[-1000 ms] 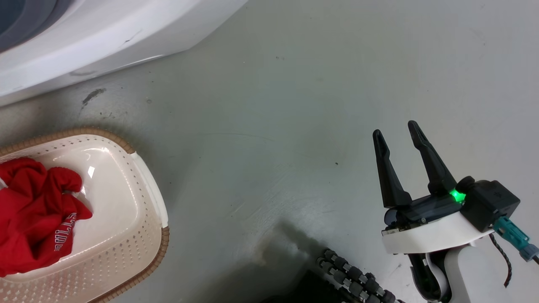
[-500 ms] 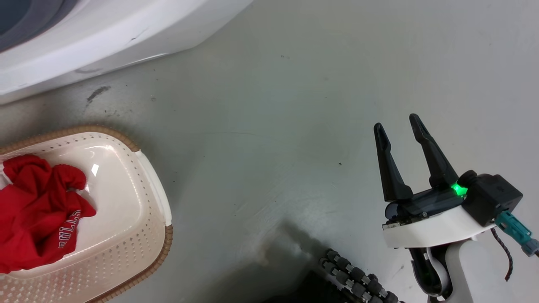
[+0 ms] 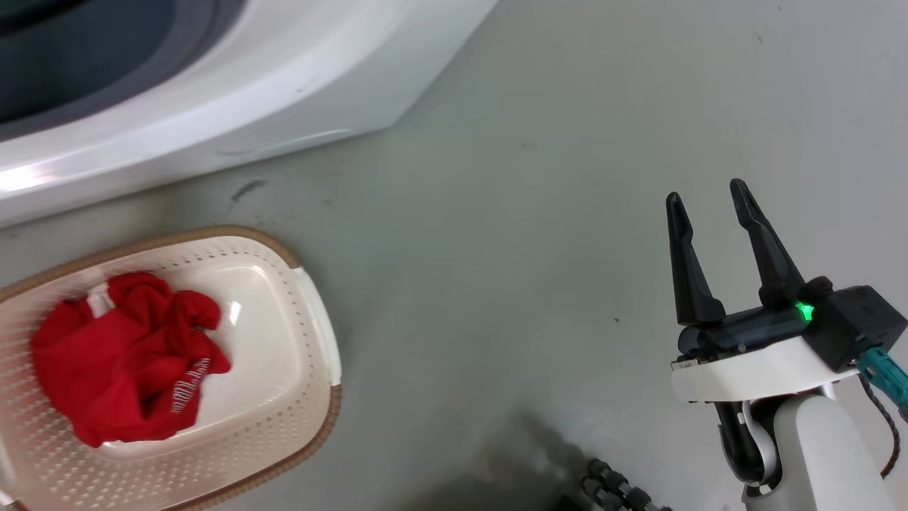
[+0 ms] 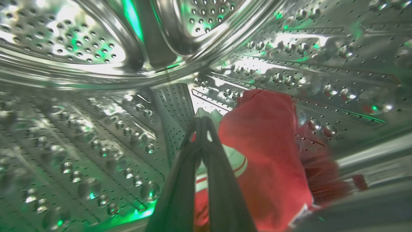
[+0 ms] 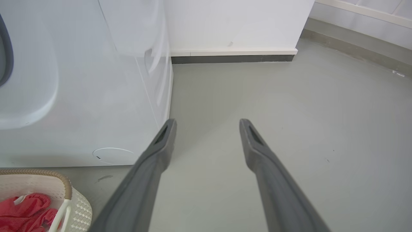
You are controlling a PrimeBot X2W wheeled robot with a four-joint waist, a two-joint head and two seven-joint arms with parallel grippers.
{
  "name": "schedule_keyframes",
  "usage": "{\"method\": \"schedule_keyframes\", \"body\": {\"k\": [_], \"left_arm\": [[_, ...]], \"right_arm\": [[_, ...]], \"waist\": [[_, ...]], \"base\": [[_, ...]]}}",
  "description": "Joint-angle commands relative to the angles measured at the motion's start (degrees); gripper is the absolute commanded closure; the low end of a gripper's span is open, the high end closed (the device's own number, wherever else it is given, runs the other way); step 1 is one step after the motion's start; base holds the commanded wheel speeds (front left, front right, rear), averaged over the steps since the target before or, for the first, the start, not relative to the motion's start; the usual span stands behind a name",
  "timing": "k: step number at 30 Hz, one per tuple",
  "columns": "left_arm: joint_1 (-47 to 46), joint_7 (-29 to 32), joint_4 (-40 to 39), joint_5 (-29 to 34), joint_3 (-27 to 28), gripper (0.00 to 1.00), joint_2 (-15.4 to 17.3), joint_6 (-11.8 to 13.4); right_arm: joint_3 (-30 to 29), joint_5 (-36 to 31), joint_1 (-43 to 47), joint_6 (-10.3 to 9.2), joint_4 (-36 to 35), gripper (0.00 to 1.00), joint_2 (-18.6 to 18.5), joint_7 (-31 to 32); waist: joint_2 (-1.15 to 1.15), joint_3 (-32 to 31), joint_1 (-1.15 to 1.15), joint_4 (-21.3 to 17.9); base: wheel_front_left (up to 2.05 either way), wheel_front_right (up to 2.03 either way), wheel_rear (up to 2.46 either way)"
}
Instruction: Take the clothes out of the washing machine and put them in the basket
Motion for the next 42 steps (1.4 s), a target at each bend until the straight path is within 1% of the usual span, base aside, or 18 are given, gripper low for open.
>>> {"method": "schedule_keyframes", "body": {"k": [1,9,14,19,24,27,28,29,32,37,42], "left_arm": [[2.4,-1.9,0.5,-0.6,-0.4,1.00,-0.7,-0.2],[11.8,-12.2,0.2,-2.9,-2.0,1.00,-4.4,-0.2],[18.5,-18.4,-1.2,-3.7,-3.9,1.00,-5.5,-0.2],[24.2,-24.4,-2.8,-4.2,-5.6,1.00,-5.7,-0.2],[28.7,-26.9,-5.0,-4.9,-7.0,1.00,-7.4,-0.2],[30.1,-25.7,-6.6,-5.8,-8.7,1.00,-7.6,-0.2],[30.4,-25.2,-7.3,-6.1,-9.4,0.30,-7.6,-0.2],[30.3,-24.9,-7.8,-6.5,-9.7,0.00,-7.5,-0.2],[29.7,-23.7,-8.8,-7.2,-10.6,0.00,-6.8,-0.2],[27.7,-21.6,-9.5,-8.2,-11.2,0.00,-5.4,-0.2],[22.9,-16.1,-10.4,-10.5,-12.1,0.00,-3.8,-0.2]], "right_arm": [[-0.6,-0.8,0.2,-0.04,0.2,0.00,0.1,-0.1],[-3.0,-4.5,2.1,-0.04,0.6,0.00,0.0,-0.1],[-3.6,-6.4,3.6,-0.05,1.0,0.00,0.0,-0.1],[-4.0,-7.9,5.2,-0.04,1.5,0.00,0.0,-0.1],[-4.7,-9.0,6.5,-0.05,1.6,0.00,0.0,-0.1],[-4.3,-9.5,6.8,-0.05,1.5,0.00,0.0,-0.1],[-4.2,-9.6,6.9,-0.04,1.5,0.00,0.0,-0.1],[-4.2,-9.8,6.9,-0.05,1.4,0.00,0.0,-0.1],[-4.0,-9.8,6.8,-0.04,1.3,0.00,0.0,-0.1],[-3.7,-9.1,6.4,-0.05,1.2,0.00,0.0,-0.1],[-3.4,-7.9,4.7,-0.04,0.5,0.00,0.1,-0.1]], "waist": [[0.00,-3.3,0.00,2.9],[0.00,-10.1,0.00,8.3],[0.00,-14.1,0.00,11.2],[0.00,-17.7,0.00,13.5],[0.00,-20.1,0.00,15.8],[0.00,-20.4,0.00,16.5],[0.00,-20.4,0.00,16.7],[0.00,-20.3,0.00,16.8],[0.00,-19.7,0.00,16.7],[0.00,-17.5,0.00,15.3],[0.00,-12.5,0.00,12.7]], "base": [[0.00,0.00,0.00],[0.00,0.00,0.00],[0.00,0.00,0.00],[0.00,0.00,0.00],[0.00,0.00,0.00],[0.00,0.00,0.00],[0.00,0.00,0.00],[0.00,0.00,0.00],[0.00,0.00,0.00],[0.00,0.00,0.00],[0.00,0.00,0.00]]}}
